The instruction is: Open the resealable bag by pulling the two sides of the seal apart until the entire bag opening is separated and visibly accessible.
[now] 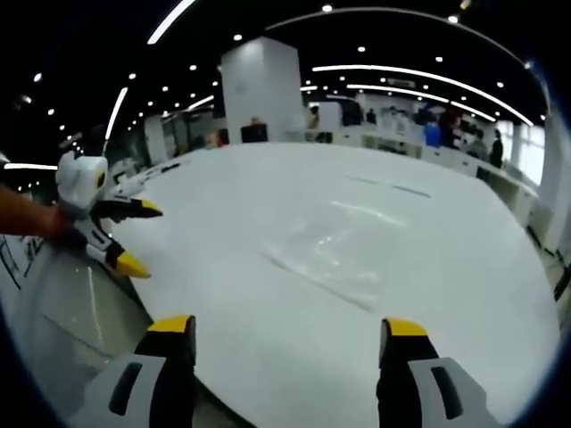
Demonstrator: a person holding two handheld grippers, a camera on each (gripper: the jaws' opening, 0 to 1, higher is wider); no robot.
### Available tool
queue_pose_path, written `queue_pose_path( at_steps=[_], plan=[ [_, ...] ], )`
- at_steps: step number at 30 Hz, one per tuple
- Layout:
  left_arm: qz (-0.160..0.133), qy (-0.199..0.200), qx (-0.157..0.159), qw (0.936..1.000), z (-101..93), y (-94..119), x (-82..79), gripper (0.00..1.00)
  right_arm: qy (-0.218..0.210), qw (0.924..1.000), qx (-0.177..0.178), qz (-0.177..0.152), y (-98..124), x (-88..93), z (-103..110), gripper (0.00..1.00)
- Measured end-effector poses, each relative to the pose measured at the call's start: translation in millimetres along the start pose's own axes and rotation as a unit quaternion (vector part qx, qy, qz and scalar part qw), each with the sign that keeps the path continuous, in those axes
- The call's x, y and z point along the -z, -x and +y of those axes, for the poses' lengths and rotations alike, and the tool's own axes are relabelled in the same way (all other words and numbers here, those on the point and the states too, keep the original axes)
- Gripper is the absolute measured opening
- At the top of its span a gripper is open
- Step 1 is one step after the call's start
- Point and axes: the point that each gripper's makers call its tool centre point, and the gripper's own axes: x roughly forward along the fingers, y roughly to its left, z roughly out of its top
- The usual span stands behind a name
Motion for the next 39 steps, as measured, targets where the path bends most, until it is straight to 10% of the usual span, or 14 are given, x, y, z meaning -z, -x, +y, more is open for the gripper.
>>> queue_pose_path(
  at_steps=[11,25,39],
  plan=[
    [-0.008,0.009,0.005,0.9999,-1.5,2,-4.4,0.85,0.011,0.9999,-0.003,0.012,-3,-6.3,-5,0.84],
    [-0.022,0.019,0.000,0.9996,2.7,5,-8.1,0.82,0.134,0.9856,-0.060,0.085,-59,-15.8,-29,0.37],
    [-0.025,0.017,-0.004,0.9995,4.1,5,-10.1,0.80,0.142,0.9763,-0.075,0.145,-83,0.9,-47,0.26]
  ],
)
